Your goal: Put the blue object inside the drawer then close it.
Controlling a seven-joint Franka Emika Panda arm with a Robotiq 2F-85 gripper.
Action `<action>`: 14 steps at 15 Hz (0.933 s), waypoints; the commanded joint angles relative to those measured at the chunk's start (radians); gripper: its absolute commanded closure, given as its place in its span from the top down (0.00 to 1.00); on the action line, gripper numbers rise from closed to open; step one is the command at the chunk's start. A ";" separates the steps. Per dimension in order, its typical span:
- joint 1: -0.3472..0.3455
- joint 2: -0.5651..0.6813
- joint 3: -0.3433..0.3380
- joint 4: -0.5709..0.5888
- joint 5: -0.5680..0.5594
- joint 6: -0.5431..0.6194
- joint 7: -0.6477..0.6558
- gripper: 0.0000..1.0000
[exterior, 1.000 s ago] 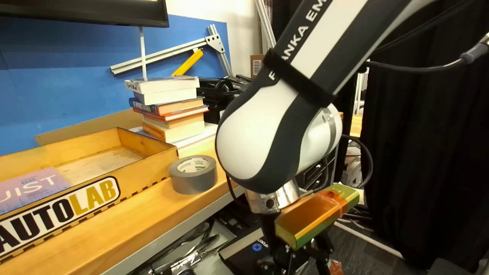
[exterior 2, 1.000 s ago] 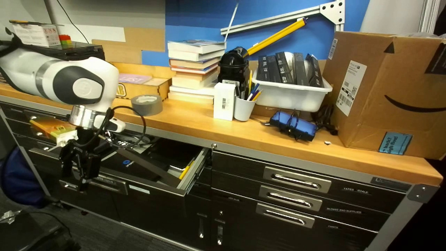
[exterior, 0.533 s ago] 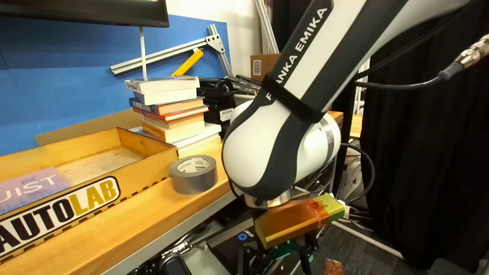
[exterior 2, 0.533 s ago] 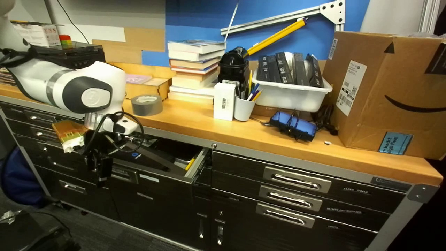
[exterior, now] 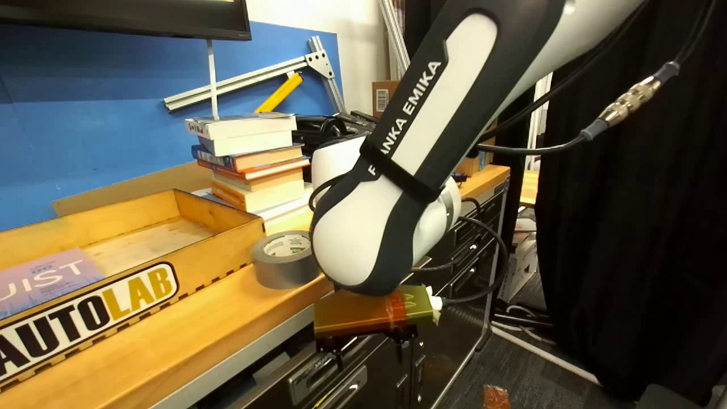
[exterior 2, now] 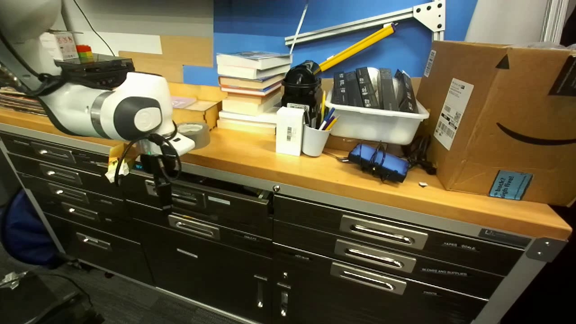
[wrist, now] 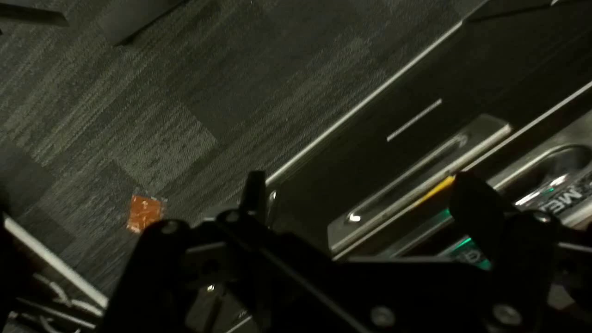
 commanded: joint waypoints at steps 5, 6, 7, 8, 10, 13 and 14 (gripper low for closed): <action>0.161 0.103 -0.106 0.170 -0.370 -0.062 0.513 1.00; 0.164 0.081 -0.099 0.149 -0.397 -0.066 0.555 1.00; 0.169 0.051 -0.089 0.126 -0.417 -0.074 0.591 1.00; 0.169 0.024 -0.083 0.097 -0.441 -0.062 0.612 1.00; 0.154 -0.037 -0.044 0.053 -0.434 -0.079 0.531 1.00; 0.120 -0.146 0.033 0.007 -0.351 -0.138 0.277 1.00; 0.107 -0.180 0.060 -0.002 -0.315 -0.173 0.201 1.00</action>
